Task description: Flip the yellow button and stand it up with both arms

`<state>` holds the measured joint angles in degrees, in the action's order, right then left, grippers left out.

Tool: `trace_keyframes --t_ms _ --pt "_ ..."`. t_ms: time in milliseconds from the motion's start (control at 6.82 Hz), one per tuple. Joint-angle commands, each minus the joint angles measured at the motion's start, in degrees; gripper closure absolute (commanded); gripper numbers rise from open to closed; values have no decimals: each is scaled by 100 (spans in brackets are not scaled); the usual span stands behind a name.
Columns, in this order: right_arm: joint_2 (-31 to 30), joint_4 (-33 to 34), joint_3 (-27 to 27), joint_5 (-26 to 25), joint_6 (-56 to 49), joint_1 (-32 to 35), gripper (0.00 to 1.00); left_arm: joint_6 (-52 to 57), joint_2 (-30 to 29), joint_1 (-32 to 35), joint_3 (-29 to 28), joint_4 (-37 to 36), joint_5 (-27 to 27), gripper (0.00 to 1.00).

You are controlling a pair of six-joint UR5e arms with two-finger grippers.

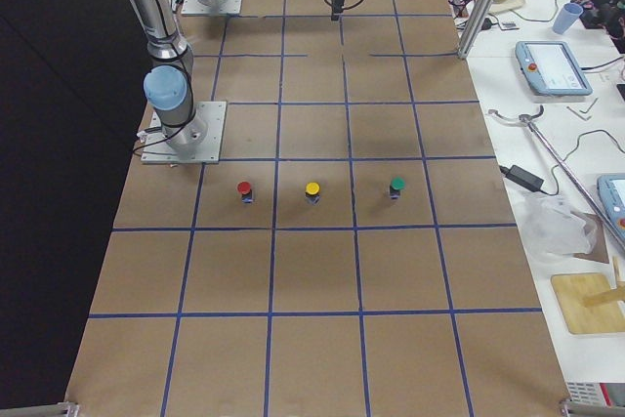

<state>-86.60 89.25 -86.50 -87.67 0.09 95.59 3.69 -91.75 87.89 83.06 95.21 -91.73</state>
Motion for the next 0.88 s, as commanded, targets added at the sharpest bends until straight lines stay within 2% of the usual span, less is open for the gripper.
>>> trace_keyframes --t_ms 0,733 --pt "20 495 36 -242 -219 -49 0 -9 0 0 0 -2 33 1" --pt "12 514 -43 -189 -290 -58 0 -9 17 -26 0 -2 94 1"
